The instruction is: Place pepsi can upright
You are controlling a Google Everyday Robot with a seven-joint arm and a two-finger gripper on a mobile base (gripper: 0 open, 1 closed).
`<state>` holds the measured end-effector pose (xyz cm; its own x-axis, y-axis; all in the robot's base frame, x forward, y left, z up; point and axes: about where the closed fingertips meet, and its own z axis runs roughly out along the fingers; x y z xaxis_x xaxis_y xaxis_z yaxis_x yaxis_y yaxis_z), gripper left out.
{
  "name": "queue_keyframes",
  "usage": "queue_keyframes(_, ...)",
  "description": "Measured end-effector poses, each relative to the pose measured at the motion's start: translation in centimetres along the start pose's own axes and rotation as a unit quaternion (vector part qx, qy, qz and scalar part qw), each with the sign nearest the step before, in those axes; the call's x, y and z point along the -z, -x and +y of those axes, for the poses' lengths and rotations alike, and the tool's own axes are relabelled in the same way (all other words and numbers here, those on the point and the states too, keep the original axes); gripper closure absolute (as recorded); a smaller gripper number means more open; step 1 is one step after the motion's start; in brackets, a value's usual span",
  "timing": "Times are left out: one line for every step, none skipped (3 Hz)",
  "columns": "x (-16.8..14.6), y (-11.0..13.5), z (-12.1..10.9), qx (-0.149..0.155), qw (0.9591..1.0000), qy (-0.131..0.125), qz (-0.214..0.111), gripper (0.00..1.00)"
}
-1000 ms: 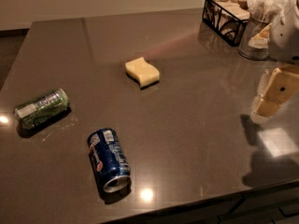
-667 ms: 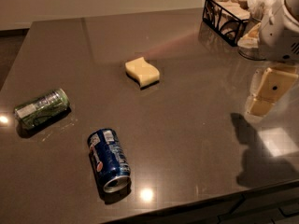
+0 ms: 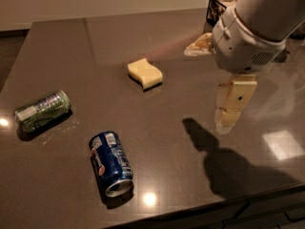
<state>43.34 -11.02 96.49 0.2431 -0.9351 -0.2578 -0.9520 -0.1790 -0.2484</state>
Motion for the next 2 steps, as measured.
queue_keyframes(-1.5, 4.0, 2.0, 0.099, 0.994, 0.017, -0.044, 0.0)
queue_keyframes(-3.5, 7.4, 4.1, 0.21, 0.9746, 0.039, -0.067, 0.0)
